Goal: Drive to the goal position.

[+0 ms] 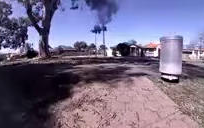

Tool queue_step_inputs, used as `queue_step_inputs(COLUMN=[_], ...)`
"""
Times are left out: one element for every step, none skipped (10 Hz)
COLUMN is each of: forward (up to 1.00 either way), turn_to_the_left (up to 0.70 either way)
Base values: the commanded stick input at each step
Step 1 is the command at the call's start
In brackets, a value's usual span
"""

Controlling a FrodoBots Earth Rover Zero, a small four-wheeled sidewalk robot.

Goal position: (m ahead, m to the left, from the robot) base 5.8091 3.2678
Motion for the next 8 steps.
queue_step_inputs(forward=[0.7,0.7,0.7,0.7,0.7,0.7,0.7,0.7], turn_to_the_left=[0.0,0.0,0.0,0.0,0.0,0.0,0.0,0.0])
